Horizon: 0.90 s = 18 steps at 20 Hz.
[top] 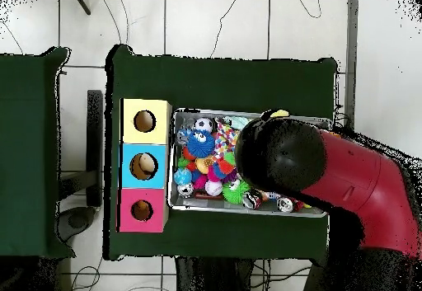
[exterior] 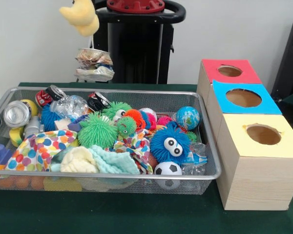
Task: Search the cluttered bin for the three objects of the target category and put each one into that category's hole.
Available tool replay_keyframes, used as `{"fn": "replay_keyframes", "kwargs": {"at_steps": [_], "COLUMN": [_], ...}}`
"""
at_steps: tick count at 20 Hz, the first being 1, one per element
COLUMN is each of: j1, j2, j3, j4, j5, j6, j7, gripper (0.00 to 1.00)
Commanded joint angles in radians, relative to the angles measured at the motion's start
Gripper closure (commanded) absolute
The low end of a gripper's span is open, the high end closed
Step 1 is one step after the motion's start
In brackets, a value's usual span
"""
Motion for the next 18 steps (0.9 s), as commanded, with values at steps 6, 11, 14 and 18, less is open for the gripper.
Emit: {"fn": "replay_keyframes", "kwargs": {"at_steps": [6, 11, 14, 18], "j1": [-0.002, 0.001, 0.004, 0.008], "j2": [0.060, 0.065, 0.072, 0.071], "j3": [0.020, 0.019, 0.017, 0.015], "j4": [-0.010, -0.006, -0.013, -0.001], "j5": [0.030, 0.033, 0.034, 0.037], "j6": [0.098, 0.088, 0.087, 0.077], "j7": [0.244, 0.247, 0.254, 0.258], "gripper": [1.00, 1.00, 1.00, 1.00]}}
